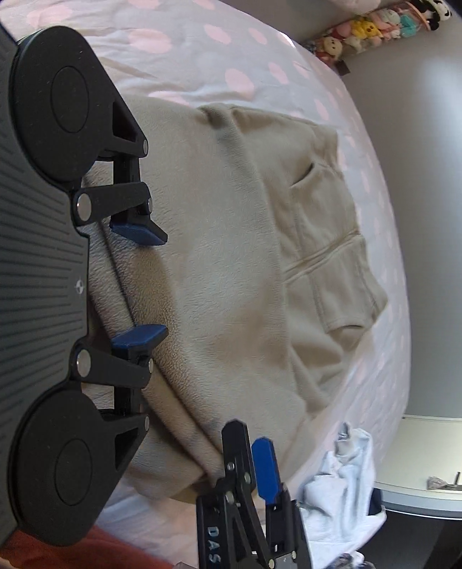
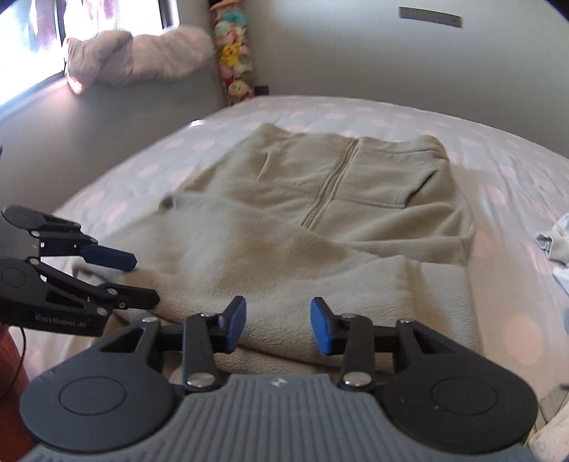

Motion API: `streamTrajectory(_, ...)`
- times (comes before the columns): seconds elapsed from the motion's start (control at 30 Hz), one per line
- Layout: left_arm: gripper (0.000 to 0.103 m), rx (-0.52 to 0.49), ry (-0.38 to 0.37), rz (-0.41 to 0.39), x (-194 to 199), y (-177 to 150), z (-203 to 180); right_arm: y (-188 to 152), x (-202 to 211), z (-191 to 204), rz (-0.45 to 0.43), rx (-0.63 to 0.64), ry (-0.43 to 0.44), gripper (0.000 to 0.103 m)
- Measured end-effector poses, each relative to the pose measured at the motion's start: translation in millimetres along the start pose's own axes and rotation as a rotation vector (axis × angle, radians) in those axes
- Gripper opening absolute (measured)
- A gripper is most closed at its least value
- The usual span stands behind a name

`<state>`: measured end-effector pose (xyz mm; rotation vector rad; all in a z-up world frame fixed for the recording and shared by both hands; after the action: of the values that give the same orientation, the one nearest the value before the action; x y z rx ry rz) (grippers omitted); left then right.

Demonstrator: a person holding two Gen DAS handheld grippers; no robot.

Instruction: Fold clothes

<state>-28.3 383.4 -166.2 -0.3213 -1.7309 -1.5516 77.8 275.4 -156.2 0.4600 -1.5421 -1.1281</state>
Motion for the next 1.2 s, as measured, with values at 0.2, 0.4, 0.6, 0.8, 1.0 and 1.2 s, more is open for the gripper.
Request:
streamTrajectory(0.2,0.047,0.013,0.043,0.047,-19.3,-27.8,-8.2,-45.0,-24.9,9.5,0.1,0.082,-0.044,0.038)
streamTrajectory(0.4,0.047,-0.122,0.139,0.048,-32.3,-35.0,-27.0,-55.3,-39.6,13.3,0.11,0.145,-0.075,0.038)
streamTrajectory(0.6,0.047,-0.108,0.139,0.017,-26.0,-35.5,-25.1,-55.1,-35.7,14.1,0.104,0.153,-0.074,0.038)
streamTrajectory(0.8,0.047,-0.1,0.141,0.006,-23.0,-35.0,-24.7,-55.4,-31.5,13.6,0.085,0.126,-0.075,0.038)
streamTrajectory(1.0,0.047,-0.046,0.122,-0.005,-23.7,-34.7,-18.3,-56.8,-33.8,9.2,0.084,0.08,-0.058,0.038)
streamTrajectory(1.2,0.047,0.006,0.106,-0.003,-27.1,-33.6,-12.1,-55.2,-34.6,9.1,0.099,0.065,-0.058,0.038)
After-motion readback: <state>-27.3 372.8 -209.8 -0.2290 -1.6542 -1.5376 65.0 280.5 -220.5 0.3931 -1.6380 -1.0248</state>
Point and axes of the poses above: each gripper's, at about its wrist camera, not at the fingertips, and x roughly against the way its jaws point, z to its left, y to its top, the point moved 8 cm from there along -x, roughly the way its jaws point, and after that the axes turned 10 degrees about -z, right-handed, at the moved point
